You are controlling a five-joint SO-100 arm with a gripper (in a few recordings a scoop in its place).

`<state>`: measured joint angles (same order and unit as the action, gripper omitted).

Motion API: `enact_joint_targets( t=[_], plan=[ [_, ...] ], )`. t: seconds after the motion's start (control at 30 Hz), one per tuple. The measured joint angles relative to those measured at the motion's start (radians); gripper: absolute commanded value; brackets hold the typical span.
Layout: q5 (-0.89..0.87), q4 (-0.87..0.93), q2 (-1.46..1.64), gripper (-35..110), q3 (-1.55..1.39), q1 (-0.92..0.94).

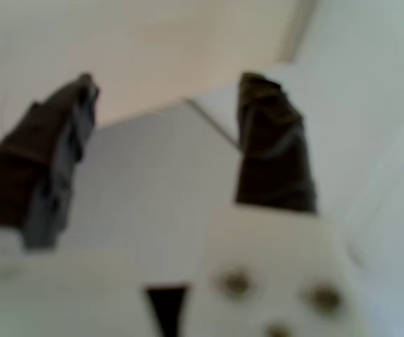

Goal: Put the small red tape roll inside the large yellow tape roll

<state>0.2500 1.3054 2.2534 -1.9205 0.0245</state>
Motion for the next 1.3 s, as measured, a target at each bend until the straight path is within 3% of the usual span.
enact_joint_targets(
  t=[0.43, 1.3],
  plan=[
    [0.000, 0.000, -0.229, 27, -0.002, 0.276],
    [0.000, -0.066, -0.540, 27, 0.000, 0.488]
  ],
)
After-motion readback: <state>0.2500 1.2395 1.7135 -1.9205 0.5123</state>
